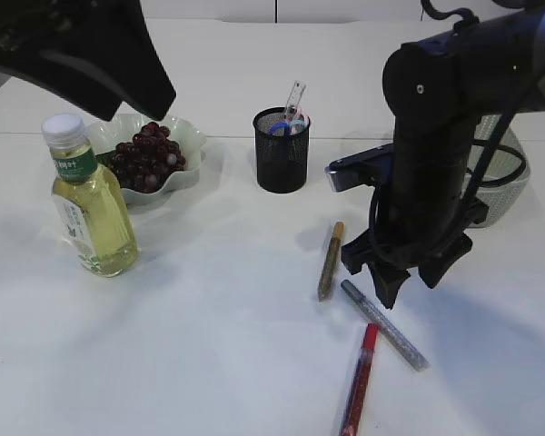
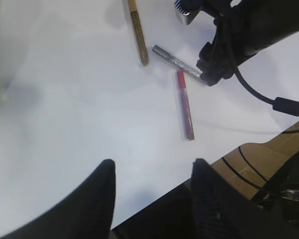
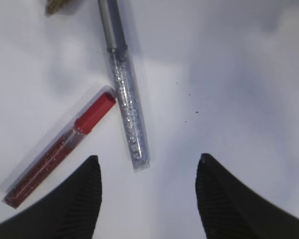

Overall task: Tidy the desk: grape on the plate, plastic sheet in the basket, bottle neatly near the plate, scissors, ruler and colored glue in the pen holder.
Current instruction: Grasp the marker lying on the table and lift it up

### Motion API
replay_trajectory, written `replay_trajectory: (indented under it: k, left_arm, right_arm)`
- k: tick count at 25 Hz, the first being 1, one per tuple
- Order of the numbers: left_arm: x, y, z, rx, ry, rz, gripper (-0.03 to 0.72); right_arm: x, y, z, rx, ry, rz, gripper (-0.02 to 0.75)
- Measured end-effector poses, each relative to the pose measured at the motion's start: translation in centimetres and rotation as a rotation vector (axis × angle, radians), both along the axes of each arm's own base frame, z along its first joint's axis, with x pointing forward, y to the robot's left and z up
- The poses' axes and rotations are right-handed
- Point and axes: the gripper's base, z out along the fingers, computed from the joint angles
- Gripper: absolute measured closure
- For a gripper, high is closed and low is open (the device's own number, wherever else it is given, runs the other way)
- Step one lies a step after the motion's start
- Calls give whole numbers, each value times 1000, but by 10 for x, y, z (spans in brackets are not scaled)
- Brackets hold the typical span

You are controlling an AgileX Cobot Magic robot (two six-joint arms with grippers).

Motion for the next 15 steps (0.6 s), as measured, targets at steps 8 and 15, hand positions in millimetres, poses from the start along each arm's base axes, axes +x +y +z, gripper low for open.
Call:
replay_trajectory:
  k: [8,15]
  left_arm:
    - [0,0,0,0,0,0,327]
    - [0,0,0,0,0,0,327]
  right_arm:
    - [11,6,-18,22,-34,3,267]
    - [27,14,-24,37,-47,11,267]
